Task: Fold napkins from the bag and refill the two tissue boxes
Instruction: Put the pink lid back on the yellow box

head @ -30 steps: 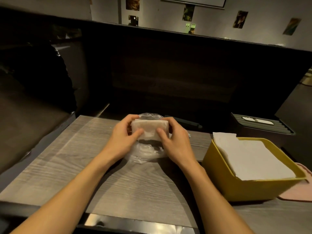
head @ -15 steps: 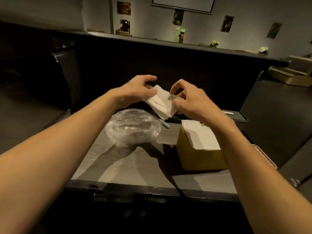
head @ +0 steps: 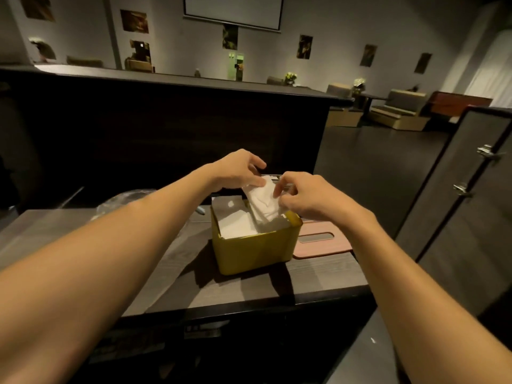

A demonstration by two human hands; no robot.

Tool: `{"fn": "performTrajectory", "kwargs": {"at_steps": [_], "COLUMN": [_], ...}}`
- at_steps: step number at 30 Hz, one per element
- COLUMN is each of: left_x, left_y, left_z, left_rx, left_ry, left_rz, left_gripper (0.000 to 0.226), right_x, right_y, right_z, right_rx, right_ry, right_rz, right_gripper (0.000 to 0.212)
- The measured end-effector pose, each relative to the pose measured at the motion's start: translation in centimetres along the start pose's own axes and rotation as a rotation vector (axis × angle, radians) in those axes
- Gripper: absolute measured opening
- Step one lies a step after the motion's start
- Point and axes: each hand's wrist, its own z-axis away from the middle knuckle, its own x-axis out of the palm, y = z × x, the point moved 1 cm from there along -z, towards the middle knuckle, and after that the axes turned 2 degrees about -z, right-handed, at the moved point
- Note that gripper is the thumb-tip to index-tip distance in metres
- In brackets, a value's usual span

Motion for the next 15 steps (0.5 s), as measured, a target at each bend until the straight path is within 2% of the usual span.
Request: {"fn": "performTrajectory", "kwargs": {"at_steps": [5, 8, 11, 13, 15], "left_x": [3.9, 4.3, 3.4, 3.9, 5.3], "left_y": [-0.8, -1.4, -1.6, -1.6, -1.7], "left_z": [0.7, 1.2, 2.3, 3.3, 4.2], "left_rx": [0.018, 0.036, -0.029, -0.091, -0.13], "left_ry": [-0.005, 0.11, 0.212, 0.133, 0.002], "left_rz": [-0.181, -0.232, -0.316, -0.416, -0.492], "left_gripper": [0.051, 0.041, 0.039, 0.046, 0.051], "right_x": [2.5, 2.2, 1.4, 2.0, 3.4], "right_y": [2.0, 2.3, 1.7, 1.5, 1.7], "right_z": [-0.2, -1.1, -2.3, -3.0, -3.5], "right_rx": [0.027, -0.027, -0.172, -0.275, -0.271], "right_ry": [-0.137, -0.059, 0.062, 0.027, -0.091], "right_rz": [0.195, 0.284, 0.238, 0.283, 0.332], "right_gripper": [0.021, 0.026, 0.034, 0.035, 0.032]}}
